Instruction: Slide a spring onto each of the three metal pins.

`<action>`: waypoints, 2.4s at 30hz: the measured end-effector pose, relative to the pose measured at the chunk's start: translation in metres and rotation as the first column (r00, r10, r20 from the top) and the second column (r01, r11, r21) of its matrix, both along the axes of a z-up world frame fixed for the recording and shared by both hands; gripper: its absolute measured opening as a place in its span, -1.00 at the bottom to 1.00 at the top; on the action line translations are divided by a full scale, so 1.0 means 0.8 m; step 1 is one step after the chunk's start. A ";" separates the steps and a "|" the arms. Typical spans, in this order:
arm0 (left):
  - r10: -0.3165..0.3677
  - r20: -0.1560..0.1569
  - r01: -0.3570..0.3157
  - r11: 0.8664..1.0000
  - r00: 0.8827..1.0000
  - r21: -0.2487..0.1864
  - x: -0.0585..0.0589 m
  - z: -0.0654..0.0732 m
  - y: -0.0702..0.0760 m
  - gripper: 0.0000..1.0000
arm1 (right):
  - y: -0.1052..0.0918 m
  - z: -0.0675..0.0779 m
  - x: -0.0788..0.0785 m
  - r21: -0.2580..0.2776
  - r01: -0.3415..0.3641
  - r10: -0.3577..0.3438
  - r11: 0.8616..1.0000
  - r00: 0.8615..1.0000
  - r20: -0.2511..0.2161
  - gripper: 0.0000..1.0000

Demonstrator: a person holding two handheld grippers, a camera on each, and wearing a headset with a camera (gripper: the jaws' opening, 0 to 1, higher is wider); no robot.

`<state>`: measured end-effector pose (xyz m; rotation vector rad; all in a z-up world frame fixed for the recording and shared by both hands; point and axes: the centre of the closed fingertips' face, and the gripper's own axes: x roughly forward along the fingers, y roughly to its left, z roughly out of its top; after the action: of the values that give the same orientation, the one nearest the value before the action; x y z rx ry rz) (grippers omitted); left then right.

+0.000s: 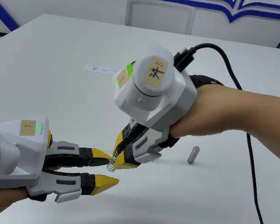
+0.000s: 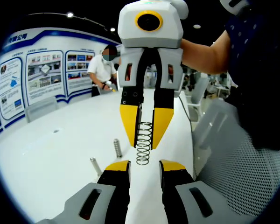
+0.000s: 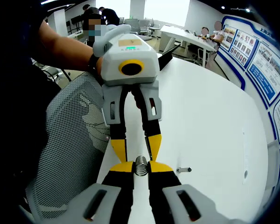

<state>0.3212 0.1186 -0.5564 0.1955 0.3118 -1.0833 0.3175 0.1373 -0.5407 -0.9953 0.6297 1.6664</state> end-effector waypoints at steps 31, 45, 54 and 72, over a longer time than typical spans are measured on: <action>0.153 -0.041 -0.154 0.988 0.987 -0.025 0.013 -0.011 0.039 0.08 | 0.005 -0.013 0.116 -0.067 0.116 -0.109 0.991 0.989 0.101 -0.76; 0.183 -0.058 -0.186 0.982 0.981 -0.040 0.014 -0.015 0.048 0.14 | 0.011 -0.045 0.135 -0.117 0.127 -0.118 0.985 0.989 0.087 -0.76; 0.190 -0.064 -0.193 0.980 0.980 -0.044 0.015 -0.016 0.051 0.15 | 0.014 -0.051 0.132 -0.135 0.121 -0.111 0.983 0.991 0.077 -0.76; 0.200 -0.072 -0.204 0.978 0.977 -0.048 0.015 -0.023 0.057 0.13 | 0.017 -0.081 0.131 -0.209 0.108 -0.095 0.972 0.993 0.072 -0.76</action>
<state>0.3332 0.1646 -0.5744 0.0759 0.3537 -0.8972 0.4224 0.1509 -0.6051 -1.1429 0.8169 1.4956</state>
